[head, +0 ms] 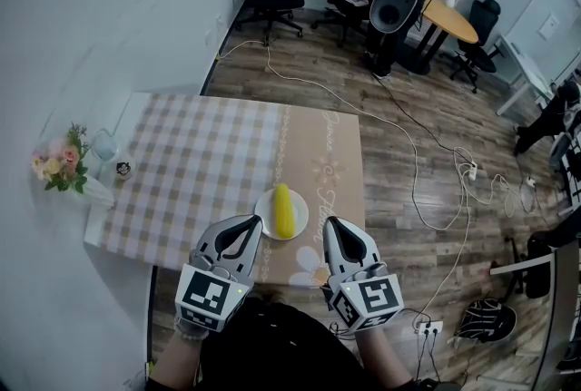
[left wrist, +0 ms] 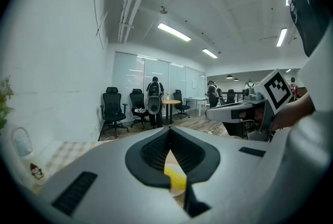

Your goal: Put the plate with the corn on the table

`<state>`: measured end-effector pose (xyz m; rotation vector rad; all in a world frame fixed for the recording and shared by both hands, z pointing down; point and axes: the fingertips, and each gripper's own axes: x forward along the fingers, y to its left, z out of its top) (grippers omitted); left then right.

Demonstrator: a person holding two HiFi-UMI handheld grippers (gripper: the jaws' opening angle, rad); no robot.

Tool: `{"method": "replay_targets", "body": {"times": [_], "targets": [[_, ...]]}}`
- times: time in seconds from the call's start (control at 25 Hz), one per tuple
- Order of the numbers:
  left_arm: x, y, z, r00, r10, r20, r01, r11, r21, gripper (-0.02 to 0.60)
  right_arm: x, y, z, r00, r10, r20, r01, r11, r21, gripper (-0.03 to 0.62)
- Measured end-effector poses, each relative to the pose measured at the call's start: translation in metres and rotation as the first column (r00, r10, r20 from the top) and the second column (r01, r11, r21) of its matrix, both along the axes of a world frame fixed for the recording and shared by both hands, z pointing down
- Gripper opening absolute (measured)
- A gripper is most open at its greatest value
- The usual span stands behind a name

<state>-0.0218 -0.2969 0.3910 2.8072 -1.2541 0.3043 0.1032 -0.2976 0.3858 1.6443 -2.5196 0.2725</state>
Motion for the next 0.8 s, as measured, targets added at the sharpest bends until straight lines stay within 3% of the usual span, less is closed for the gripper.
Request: {"method": "replay_targets", "body": {"times": [0.8], "targets": [[-0.0031, -0.0029, 0.0004, 1.0, -0.027, -0.008, 0.027, 0.999, -0.018, 0.012, -0.0018, -0.0027, 0.0042, 1.0, -0.007, -0.014, 0.006, 1.0, -0.022, 0.04]]}}
